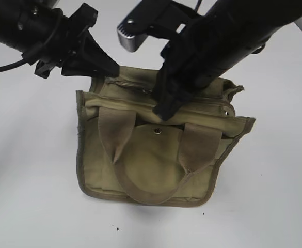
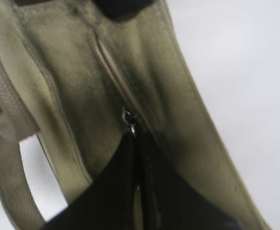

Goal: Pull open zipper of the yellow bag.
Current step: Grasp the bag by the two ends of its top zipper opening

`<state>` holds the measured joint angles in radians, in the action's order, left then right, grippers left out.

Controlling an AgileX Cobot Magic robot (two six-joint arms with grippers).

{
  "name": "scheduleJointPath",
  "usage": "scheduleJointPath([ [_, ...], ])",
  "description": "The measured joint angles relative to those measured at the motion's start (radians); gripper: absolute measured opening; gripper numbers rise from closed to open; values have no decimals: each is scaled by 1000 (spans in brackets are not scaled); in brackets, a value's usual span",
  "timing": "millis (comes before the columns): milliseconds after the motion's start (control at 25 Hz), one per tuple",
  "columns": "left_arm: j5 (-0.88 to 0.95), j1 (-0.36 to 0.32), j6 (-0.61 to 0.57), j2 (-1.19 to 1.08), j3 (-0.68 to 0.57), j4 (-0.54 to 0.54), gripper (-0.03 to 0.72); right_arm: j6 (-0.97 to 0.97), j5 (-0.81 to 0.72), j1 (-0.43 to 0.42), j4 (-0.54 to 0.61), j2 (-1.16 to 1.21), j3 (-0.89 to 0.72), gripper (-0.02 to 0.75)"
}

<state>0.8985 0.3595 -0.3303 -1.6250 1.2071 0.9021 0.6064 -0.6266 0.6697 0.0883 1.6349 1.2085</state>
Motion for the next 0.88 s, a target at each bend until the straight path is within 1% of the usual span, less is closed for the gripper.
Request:
scheduleJointPath([
  [120, 0, 1, 0, 0, 5, 3, 22, -36, -90, -52, 0, -36, 0, 2],
  [360, 0, 1, 0, 0, 5, -9, 22, -115, -318, -198, -8, -85, 0, 2],
  [480, 1, 1, 0, 0, 5, -15, 22, -130, -402, -263, -9, -88, 0, 2],
  [560, 1, 1, 0, 0, 5, -20, 22, -134, -428, -289, 10, -88, 0, 2],
  [680, 1, 1, 0, 0, 5, -24, 22, -141, -436, -299, 70, -89, 0, 6],
  [720, 1, 0, 0, 0, 5, -26, 23, -148, -438, -299, 95, -90, 0, 24],
  [800, 1, 0, 0, 7, 5, -37, 50, -178, -442, -299, 128, -101, 0, 104],
  [840, 1, 0, 0, 15, 5, -51, 76, -204, -442, -299, 139, -110, -1, 171],
  [880, 1, 0, 0, 28, 5, -66, 121, -234, -444, -299, 142, -125, -1, 248],
])
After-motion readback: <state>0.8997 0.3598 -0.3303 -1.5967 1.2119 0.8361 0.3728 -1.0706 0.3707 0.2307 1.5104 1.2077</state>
